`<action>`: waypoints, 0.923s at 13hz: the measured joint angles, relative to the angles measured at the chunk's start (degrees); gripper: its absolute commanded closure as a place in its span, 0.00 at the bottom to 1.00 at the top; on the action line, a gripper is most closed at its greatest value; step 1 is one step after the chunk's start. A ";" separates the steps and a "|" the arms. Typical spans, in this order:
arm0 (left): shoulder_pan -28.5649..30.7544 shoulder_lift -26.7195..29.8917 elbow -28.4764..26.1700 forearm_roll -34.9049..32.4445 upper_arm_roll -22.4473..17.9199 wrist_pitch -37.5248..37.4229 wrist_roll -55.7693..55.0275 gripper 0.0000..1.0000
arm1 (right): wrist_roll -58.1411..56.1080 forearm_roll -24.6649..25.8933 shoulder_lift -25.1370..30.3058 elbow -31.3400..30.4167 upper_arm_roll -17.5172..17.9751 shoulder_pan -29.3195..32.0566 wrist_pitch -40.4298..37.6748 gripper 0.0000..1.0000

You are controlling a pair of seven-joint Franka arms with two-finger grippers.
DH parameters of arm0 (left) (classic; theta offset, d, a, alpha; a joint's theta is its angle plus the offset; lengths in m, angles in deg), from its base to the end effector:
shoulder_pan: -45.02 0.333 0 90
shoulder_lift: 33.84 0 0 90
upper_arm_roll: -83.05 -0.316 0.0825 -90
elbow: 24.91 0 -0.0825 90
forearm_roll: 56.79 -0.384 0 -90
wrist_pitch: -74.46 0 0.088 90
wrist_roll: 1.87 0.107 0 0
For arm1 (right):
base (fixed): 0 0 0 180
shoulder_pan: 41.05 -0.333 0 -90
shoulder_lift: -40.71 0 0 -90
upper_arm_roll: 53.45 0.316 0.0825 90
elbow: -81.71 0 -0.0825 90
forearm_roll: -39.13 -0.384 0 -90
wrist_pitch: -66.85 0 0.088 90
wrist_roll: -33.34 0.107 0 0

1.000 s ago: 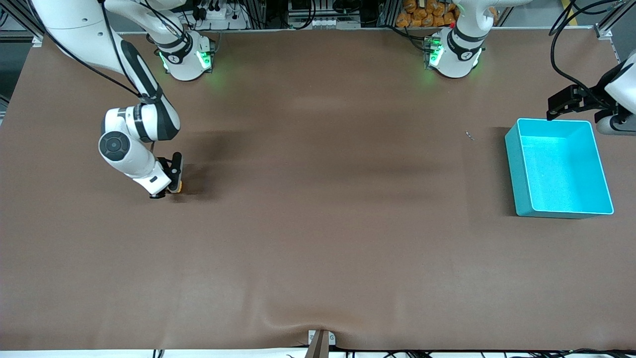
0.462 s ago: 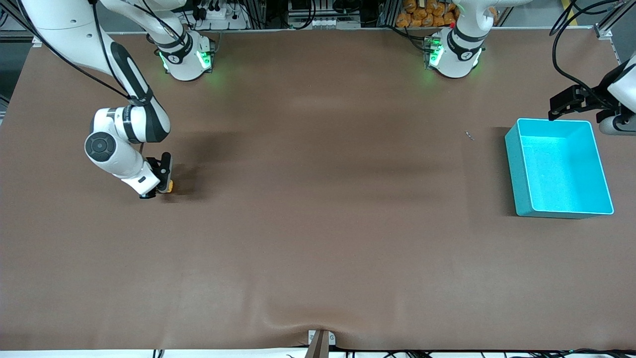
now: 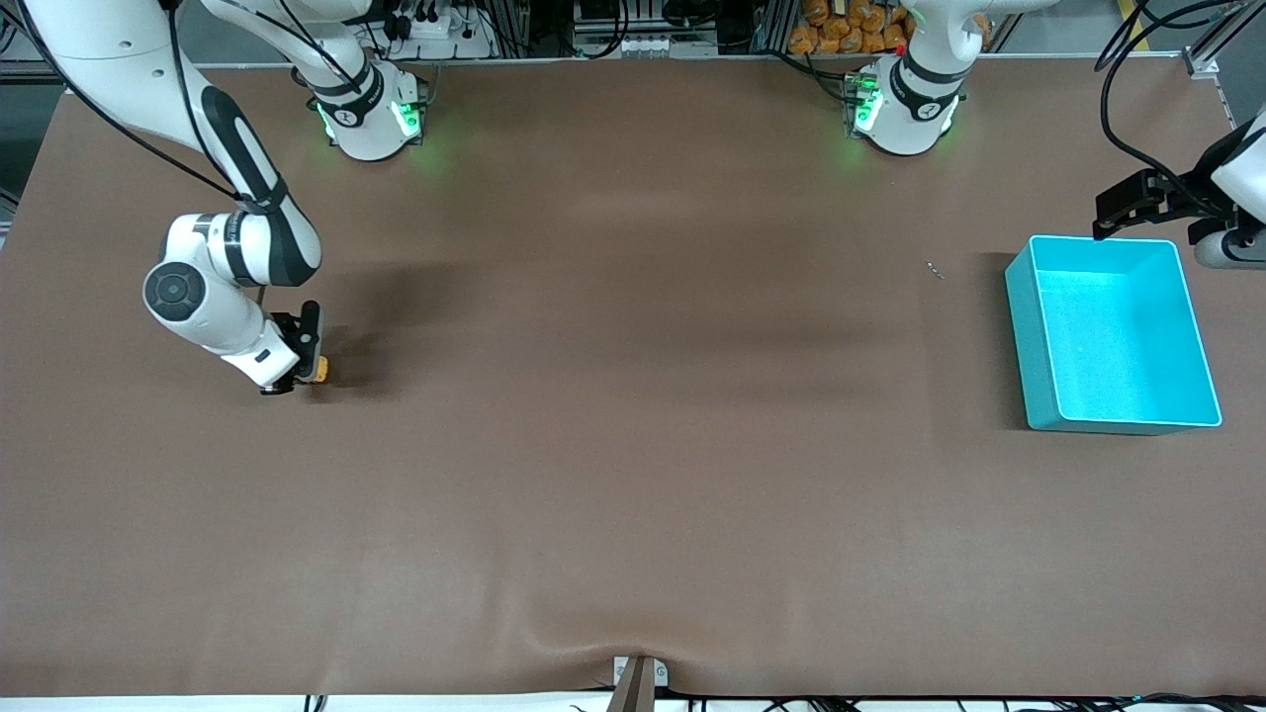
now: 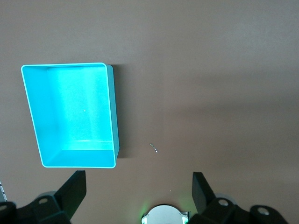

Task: Wind and store yellow beetle car
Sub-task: 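Drag the car backward along the table with the right gripper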

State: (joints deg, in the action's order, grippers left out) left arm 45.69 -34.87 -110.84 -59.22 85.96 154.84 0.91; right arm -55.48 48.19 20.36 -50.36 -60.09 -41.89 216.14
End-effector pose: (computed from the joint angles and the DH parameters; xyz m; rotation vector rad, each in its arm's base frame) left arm 0.5422 -0.0158 0.6340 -3.0931 0.1284 0.1782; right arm 0.5177 -0.0514 0.1878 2.1646 2.2139 -0.1913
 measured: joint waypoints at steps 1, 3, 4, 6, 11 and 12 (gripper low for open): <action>0.00 0.00 0.00 0.00 0.00 0.00 0.00 0.00 | -0.54 0.00 -0.05 0.00 -0.01 0.78 0.25 0.82; 0.00 0.00 0.00 0.00 0.00 0.00 0.00 0.00 | -1.15 0.00 -0.16 0.01 -0.01 2.28 0.79 0.81; 0.00 0.00 0.00 0.00 0.01 0.01 0.00 0.00 | -1.53 0.00 -0.20 0.01 -0.01 2.94 0.99 0.80; 0.00 0.00 0.00 0.00 0.01 0.11 0.00 0.00 | -2.88 0.00 -0.27 0.02 -0.01 4.25 1.40 0.78; 0.05 0.00 0.00 0.00 -0.08 0.31 0.00 0.00 | -6.51 0.00 -0.49 0.12 0.00 7.59 2.61 0.71; 0.10 0.00 0.03 0.00 -0.08 0.41 0.00 0.00 | -7.21 0.00 -0.58 0.18 0.00 8.35 2.88 0.70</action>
State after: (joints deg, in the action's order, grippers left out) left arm 45.79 -34.87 -110.80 -59.22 85.87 155.25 0.91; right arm -62.69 48.19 19.78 -50.18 -60.09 -33.54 219.03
